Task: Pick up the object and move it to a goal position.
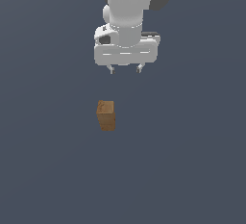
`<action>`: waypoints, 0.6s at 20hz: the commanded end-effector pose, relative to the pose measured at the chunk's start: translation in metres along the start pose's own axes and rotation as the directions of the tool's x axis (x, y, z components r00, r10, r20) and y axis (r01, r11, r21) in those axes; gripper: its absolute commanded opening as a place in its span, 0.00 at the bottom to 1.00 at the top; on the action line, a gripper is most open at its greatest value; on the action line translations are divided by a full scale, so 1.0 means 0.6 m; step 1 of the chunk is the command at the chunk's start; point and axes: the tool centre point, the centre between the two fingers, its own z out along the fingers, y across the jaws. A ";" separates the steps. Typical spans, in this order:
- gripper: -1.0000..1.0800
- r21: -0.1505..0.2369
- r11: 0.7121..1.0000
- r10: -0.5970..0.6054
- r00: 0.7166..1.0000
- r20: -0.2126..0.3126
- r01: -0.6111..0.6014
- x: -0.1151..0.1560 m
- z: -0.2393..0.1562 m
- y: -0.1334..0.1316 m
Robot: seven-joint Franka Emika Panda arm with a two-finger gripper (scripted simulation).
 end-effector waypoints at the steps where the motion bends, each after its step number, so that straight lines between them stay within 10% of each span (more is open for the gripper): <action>1: 0.96 0.001 1.000 0.010 1.000 0.001 -0.010 0.011 0.020 0.015; 12: 0.96 -0.007 0.998 0.067 0.998 -0.001 -0.067 0.065 0.152 0.112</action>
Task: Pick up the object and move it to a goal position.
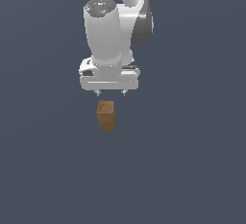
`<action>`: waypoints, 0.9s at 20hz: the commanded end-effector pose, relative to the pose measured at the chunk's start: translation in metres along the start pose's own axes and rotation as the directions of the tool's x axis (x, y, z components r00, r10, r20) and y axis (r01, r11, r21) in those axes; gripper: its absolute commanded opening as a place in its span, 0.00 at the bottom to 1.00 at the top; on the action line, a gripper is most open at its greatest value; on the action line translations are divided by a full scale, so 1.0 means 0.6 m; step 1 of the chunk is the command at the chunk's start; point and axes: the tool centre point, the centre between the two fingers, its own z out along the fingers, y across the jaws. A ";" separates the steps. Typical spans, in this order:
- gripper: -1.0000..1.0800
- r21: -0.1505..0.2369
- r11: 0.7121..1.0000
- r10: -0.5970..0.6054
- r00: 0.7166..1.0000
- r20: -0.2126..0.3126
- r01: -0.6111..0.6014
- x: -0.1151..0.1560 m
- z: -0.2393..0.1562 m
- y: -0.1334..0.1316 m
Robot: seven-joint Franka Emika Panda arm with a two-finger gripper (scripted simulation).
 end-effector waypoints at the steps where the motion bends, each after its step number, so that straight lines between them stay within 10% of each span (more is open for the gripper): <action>1: 0.96 -0.003 1.000 0.011 1.000 -0.001 -0.011 0.009 0.027 0.019; 18: 0.96 -0.010 1.000 0.028 1.000 0.000 -0.028 0.020 0.092 0.052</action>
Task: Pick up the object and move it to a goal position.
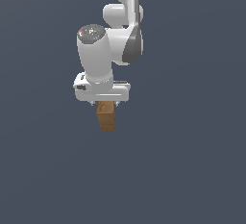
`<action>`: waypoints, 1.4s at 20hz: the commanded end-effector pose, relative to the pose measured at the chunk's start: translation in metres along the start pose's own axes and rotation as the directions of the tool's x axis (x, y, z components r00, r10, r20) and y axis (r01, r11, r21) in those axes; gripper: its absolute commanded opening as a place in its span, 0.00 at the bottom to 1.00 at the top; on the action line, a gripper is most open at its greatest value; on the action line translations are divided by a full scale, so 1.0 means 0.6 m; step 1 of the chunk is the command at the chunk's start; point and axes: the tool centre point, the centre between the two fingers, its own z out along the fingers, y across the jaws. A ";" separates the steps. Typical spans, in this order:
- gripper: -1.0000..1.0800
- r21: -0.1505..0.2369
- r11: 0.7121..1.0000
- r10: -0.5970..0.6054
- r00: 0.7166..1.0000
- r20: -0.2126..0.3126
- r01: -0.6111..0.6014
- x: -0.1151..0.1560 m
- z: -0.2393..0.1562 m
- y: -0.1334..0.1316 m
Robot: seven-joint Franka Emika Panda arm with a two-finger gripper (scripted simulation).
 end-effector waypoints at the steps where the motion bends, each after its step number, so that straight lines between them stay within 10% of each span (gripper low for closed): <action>1: 0.96 0.000 1.000 0.000 1.000 0.001 0.000 -0.001 0.016 0.000; 12: 0.96 -0.001 1.000 0.001 1.000 0.000 -0.001 0.001 0.073 0.001; 13: 0.00 -0.001 1.000 0.001 1.000 0.000 -0.001 0.001 0.073 0.001; 28: 0.00 0.000 1.000 0.000 1.000 0.001 0.000 0.007 0.066 -0.012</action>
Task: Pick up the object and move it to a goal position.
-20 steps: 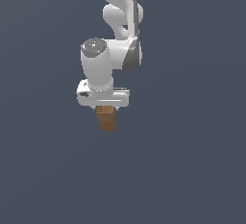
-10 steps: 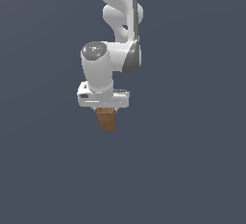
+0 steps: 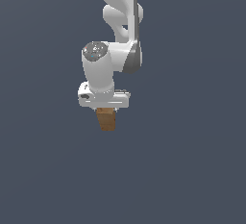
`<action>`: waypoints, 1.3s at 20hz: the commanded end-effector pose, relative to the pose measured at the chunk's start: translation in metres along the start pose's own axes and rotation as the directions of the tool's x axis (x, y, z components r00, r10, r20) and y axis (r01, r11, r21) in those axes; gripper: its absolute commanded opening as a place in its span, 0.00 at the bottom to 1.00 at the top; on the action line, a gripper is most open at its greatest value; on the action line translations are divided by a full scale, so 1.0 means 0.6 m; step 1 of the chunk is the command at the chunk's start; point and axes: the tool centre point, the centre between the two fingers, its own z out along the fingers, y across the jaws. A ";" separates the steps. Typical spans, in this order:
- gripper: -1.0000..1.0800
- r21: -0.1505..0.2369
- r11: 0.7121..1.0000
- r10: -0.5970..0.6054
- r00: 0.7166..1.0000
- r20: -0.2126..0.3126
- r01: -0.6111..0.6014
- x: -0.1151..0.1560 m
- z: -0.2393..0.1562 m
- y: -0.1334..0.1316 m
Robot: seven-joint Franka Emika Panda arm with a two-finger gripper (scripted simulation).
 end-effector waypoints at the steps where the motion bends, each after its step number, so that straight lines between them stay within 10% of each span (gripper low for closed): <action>1: 0.00 0.001 1.000 -0.004 1.000 -0.005 0.004 0.009 -0.008 -0.016; 26: 0.00 0.001 1.000 -0.003 1.000 -0.006 0.003 0.166 -0.123 -0.287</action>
